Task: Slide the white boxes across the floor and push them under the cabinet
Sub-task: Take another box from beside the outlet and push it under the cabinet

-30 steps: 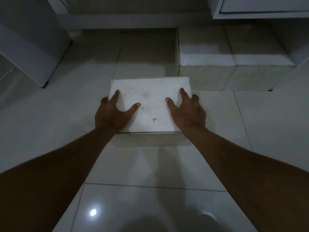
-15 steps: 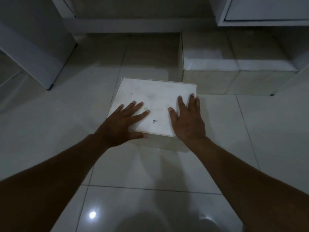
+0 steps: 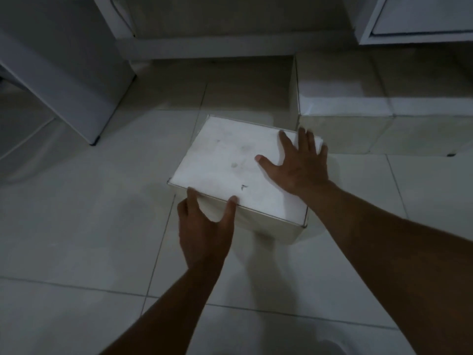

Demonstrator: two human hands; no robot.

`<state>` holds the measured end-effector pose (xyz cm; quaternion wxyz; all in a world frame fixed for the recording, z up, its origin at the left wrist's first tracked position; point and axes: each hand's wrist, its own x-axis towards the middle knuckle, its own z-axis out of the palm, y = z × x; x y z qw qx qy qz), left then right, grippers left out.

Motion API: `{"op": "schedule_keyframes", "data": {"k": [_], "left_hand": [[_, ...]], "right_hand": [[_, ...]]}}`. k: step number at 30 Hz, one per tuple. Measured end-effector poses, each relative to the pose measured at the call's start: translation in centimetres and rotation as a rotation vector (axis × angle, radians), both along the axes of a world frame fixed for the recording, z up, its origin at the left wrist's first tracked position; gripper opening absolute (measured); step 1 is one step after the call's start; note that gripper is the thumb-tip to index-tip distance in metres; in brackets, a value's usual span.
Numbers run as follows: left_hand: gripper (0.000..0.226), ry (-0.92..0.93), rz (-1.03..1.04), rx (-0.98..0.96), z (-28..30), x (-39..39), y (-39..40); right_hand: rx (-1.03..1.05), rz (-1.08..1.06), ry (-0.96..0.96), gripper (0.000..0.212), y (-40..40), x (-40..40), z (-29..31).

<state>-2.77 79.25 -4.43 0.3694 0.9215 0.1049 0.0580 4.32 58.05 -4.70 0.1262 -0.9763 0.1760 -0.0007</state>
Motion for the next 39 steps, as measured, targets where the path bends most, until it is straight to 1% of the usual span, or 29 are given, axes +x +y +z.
{"op": "schedule_keyframes", "data": {"k": [2, 3, 8, 10, 16, 19, 22, 24, 25, 26, 28, 29, 30, 32, 35, 39], "left_hand": [[0.104, 0.044, 0.005, -0.062, -0.1, 0.6, -0.7], [0.105, 0.053, 0.003, -0.092, -0.2, 0.8, -1.0], [0.090, 0.045, -0.020, -0.194, -0.3, 2.8, -2.0], [0.085, 0.058, -0.053, -0.168, -0.1, 4.1, -2.2], [0.062, 0.078, -0.192, 0.010, 0.9, 8.4, -2.8], [0.050, 0.112, -0.272, 0.047, 1.9, 11.2, -2.8], [0.047, 0.158, -0.365, 0.128, 2.4, 12.7, -2.5], [0.050, 0.157, -0.410, 0.243, 2.3, 12.2, -2.6], [0.053, 0.108, -0.447, 0.308, 2.1, 11.5, -2.7], [0.057, 0.021, -0.508, 0.370, 1.8, 10.3, -2.9], [0.070, -0.119, -0.703, 0.473, 1.3, 7.8, -3.1], [0.078, -0.139, -0.796, 0.512, 1.0, 6.7, -3.2], [0.085, -0.138, -0.857, 0.541, 0.8, 6.1, -3.1], [0.097, -0.099, -0.917, 0.576, 0.8, 6.2, -2.6], [0.112, -0.034, -1.028, 0.660, 1.3, 7.2, -1.7], [0.109, -0.012, -1.127, 0.714, 1.8, 8.9, -1.4]], "right_hand": [[-0.019, 0.009, 0.011, 0.101, -0.2, 0.1, 0.1], [-0.022, 0.011, 0.003, 0.101, -0.3, 0.0, 0.2], [-0.036, -0.033, -0.061, 0.101, -0.3, -1.3, 0.4], [-0.045, -0.076, -0.072, 0.100, -0.3, -2.2, 0.1], [-0.083, -0.174, -0.148, 0.100, -0.1, -4.6, -0.2], [-0.107, -0.186, -0.172, 0.098, 0.5, -5.7, -0.3], [-0.137, -0.173, -0.238, 0.093, 1.0, -6.6, -0.6], [-0.110, -0.135, -0.297, 0.088, 0.5, -7.2, -0.6], [-0.089, -0.087, -0.325, 0.087, -0.1, -7.6, -0.8], [-0.064, -0.018, -0.347, 0.085, -0.6, -8.0, -1.1], [0.012, 0.126, -0.365, 0.086, -1.4, -9.0, -1.9], [0.051, 0.171, -0.376, 0.087, -1.6, -9.4, -2.2], [0.077, 0.196, -0.395, 0.089, -1.7, -9.8, -2.5], [0.109, 0.226, -0.418, 0.091, -1.7, -10.1, -2.9], [0.145, 0.249, -0.455, 0.086, -1.9, -10.3, -3.2], [0.130, 0.236, -0.545, 0.074, -1.6, -10.4, -3.5]]}}
